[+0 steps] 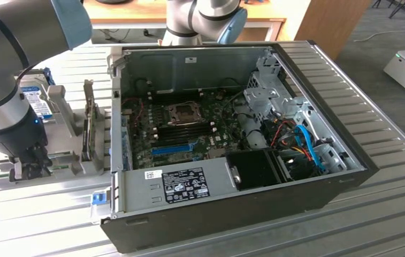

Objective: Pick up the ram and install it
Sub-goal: 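Pick up the ram and move it above insertion slot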

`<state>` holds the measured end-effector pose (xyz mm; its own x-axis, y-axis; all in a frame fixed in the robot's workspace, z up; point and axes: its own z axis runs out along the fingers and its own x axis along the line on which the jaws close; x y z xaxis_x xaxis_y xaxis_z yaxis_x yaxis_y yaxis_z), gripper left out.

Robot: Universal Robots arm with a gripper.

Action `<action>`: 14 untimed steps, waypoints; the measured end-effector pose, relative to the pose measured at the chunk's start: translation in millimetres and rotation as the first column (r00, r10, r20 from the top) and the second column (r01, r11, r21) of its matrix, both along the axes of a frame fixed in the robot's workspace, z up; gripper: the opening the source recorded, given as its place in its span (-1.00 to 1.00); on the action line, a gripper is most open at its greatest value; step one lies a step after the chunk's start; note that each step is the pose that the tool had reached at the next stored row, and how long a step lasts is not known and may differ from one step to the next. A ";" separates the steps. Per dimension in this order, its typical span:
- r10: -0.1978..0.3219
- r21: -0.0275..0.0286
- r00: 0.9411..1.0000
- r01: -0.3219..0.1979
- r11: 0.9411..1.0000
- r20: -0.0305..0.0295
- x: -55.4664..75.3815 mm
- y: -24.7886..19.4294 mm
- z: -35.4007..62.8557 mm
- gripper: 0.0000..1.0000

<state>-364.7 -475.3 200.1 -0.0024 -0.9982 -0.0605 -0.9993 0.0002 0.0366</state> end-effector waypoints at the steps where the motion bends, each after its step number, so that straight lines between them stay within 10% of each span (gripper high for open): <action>1: 0.000 0.000 1.000 0.000 1.000 0.000 0.0 0.0 -0.5 -0.41; 14: 0.000 0.000 1.000 0.000 1.000 0.000 -0.3 0.8 -1.6 -0.41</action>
